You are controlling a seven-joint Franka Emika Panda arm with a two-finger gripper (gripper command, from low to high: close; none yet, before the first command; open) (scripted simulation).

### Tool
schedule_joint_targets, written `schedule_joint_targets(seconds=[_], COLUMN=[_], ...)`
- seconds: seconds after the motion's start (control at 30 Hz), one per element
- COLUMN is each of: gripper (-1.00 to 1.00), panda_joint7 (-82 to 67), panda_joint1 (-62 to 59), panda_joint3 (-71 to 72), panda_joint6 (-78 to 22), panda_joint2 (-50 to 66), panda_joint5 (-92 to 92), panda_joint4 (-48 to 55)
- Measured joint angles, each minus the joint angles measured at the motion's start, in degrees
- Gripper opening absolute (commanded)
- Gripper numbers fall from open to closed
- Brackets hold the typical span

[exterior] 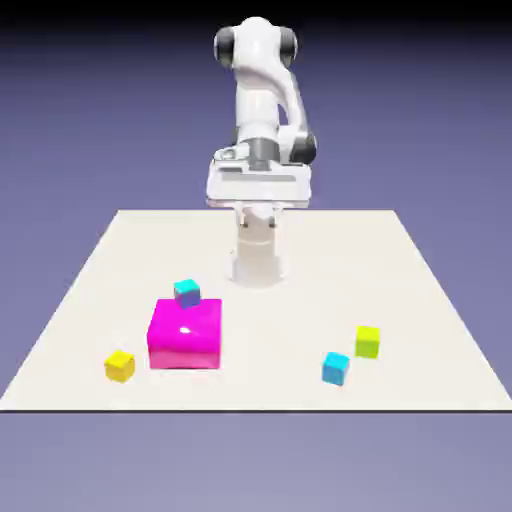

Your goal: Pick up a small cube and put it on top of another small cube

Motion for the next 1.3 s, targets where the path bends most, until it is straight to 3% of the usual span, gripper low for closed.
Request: schedule_joint_targets(seconds=[0.73,0.93,0.97,1.3], gripper=[0.00,0.00,-1.00,-1.00], panda_joint7=[43.2,47.6,47.7,40.7], panda_joint1=[0.8,6.8,7.0,-0.6], panda_joint3=[29.8,23.1,23.0,29.6], panda_joint6=[-27.1,-17.5,-17.3,-28.9], panda_joint2=[45.1,55.5,55.8,45.0], panda_joint5=[0.6,-5.9,-6.1,0.1], panda_joint4=[18.8,19.3,19.3,20.2])
